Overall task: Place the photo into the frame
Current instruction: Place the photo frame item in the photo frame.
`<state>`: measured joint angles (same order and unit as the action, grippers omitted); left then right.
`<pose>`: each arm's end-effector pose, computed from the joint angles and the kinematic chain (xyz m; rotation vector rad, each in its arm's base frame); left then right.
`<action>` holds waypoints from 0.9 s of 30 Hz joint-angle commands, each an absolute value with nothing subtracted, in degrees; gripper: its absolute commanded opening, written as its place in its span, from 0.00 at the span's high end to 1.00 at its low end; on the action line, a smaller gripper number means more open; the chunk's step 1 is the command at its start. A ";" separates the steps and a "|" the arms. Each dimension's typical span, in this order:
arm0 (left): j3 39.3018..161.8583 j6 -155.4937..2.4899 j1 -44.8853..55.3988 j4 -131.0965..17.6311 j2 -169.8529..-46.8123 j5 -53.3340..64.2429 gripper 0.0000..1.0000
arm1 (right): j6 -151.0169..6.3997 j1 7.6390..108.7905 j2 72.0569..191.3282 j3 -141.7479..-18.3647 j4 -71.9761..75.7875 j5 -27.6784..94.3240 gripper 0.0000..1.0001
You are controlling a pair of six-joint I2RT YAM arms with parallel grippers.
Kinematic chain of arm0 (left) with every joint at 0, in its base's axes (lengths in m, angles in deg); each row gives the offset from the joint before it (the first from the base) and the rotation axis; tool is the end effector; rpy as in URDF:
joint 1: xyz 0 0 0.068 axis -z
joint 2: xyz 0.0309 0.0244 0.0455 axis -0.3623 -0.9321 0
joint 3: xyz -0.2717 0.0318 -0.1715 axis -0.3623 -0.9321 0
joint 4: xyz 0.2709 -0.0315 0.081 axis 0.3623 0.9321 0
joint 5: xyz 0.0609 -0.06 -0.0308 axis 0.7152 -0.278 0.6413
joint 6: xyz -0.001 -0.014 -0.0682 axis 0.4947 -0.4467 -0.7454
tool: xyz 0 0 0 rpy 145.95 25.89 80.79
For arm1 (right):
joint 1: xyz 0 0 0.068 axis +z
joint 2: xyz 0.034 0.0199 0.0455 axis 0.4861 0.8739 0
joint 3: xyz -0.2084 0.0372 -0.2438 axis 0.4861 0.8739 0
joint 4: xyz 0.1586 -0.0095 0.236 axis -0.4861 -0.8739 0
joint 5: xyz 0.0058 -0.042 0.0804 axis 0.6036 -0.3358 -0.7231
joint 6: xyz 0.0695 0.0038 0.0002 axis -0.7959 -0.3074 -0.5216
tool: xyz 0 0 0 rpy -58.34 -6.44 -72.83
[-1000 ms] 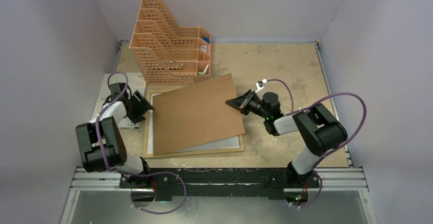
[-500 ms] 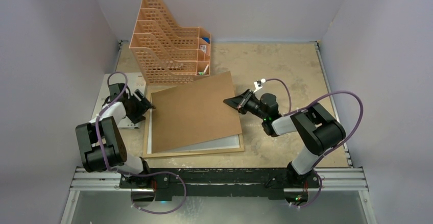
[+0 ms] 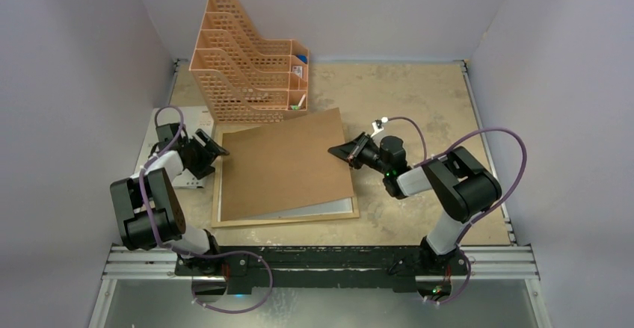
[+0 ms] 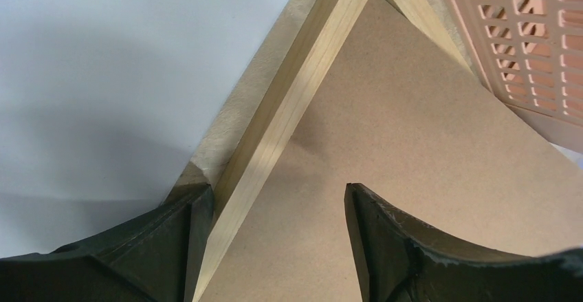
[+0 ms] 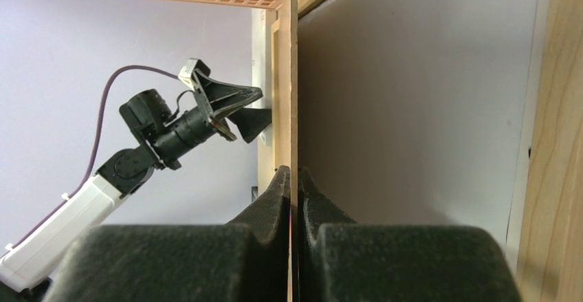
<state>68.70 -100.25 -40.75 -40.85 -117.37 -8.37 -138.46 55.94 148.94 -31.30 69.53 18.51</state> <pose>0.2819 0.0774 0.1756 -1.0586 2.3545 -0.6001 0.2884 0.1703 0.1795 0.4212 1.8770 1.5816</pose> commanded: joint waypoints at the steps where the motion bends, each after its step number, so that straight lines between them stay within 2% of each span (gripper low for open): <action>1: 67.43 -104.21 -40.29 -45.25 -118.15 -17.37 0.28 | -135.25 56.60 148.34 -34.80 64.56 14.95 0.97; 5: 66.29 -106.54 -40.31 -46.87 -118.31 -20.96 0.28 | -129.41 56.60 145.59 -37.33 53.55 15.26 0.88; 14: 67.95 -105.71 -40.40 -45.35 -117.87 -21.22 0.25 | -117.03 56.64 142.37 -47.19 29.79 16.49 0.48; 17: 68.91 -104.69 -40.40 -43.88 -117.74 -20.53 0.23 | -113.73 56.60 142.54 -51.19 20.69 19.43 0.38; 20: 69.84 -103.36 -40.40 -42.65 -117.82 -19.87 0.22 | -111.77 56.60 142.55 -52.90 15.58 20.37 0.30; 27: 71.21 -101.84 -40.40 -39.97 -117.79 -18.47 0.21 | -106.85 56.60 141.47 -56.36 4.93 23.65 0.17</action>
